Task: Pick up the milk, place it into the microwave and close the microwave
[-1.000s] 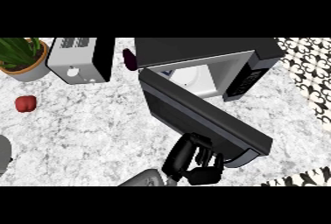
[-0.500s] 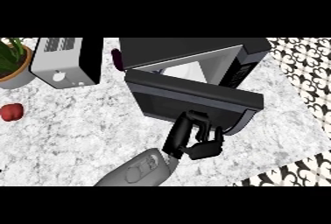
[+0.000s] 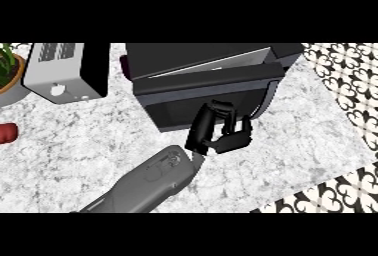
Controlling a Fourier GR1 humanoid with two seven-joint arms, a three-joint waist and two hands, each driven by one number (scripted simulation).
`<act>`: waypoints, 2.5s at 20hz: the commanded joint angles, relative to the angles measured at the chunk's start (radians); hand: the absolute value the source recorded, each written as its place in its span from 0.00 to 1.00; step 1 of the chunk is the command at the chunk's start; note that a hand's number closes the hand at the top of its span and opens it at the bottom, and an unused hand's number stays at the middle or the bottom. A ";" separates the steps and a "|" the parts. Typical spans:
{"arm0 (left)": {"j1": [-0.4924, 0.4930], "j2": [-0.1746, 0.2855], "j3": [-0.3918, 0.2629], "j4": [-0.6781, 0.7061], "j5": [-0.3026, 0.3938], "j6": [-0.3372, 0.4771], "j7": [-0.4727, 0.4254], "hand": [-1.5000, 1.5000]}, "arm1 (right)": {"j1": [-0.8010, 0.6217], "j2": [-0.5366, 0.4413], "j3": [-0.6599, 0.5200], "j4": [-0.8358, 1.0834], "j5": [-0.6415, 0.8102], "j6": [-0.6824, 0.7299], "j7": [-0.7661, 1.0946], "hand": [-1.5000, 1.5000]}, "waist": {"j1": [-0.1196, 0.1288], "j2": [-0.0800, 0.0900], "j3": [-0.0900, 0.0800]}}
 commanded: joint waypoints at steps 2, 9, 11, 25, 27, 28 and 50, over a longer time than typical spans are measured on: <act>-0.077 0.000 0.061 0.050 0.066 -0.009 -0.051 1.00 | -0.032 -0.026 -0.019 0.012 -0.044 0.017 0.007 0.00 | -0.020 0.010 0.001; -0.140 0.000 0.095 0.122 0.126 -0.035 -0.104 1.00 | -0.064 -0.070 -0.040 0.027 -0.084 0.030 0.033 0.00 | -0.038 0.020 0.002; -0.137 0.000 0.085 0.127 0.138 -0.038 -0.127 1.00 | -0.068 -0.084 -0.046 0.037 -0.088 0.033 0.044 0.00 | -0.037 0.019 0.003; -0.155 0.000 0.067 0.179 0.217 -0.045 -0.210 1.00 | -0.145 -0.167 -0.116 0.111 -0.116 0.033 0.057 0.00 | -0.040 0.028 0.006; -0.147 0.000 0.066 0.179 0.231 -0.044 -0.229 1.00 | -0.142 -0.175 -0.125 0.118 -0.119 0.047 0.051 0.00 | -0.057 0.026 0.007; -0.153 0.000 0.063 0.181 0.230 -0.046 -0.236 1.00 | -0.153 -0.182 -0.131 0.133 -0.124 0.044 0.053 0.00 | -0.045 0.027 0.007; -0.198 0.000 0.018 0.204 0.332 -0.049 -0.304 1.00 | -0.239 -0.267 -0.167 0.291 -0.167 0.096 0.060 0.00 | -0.039 0.037 0.015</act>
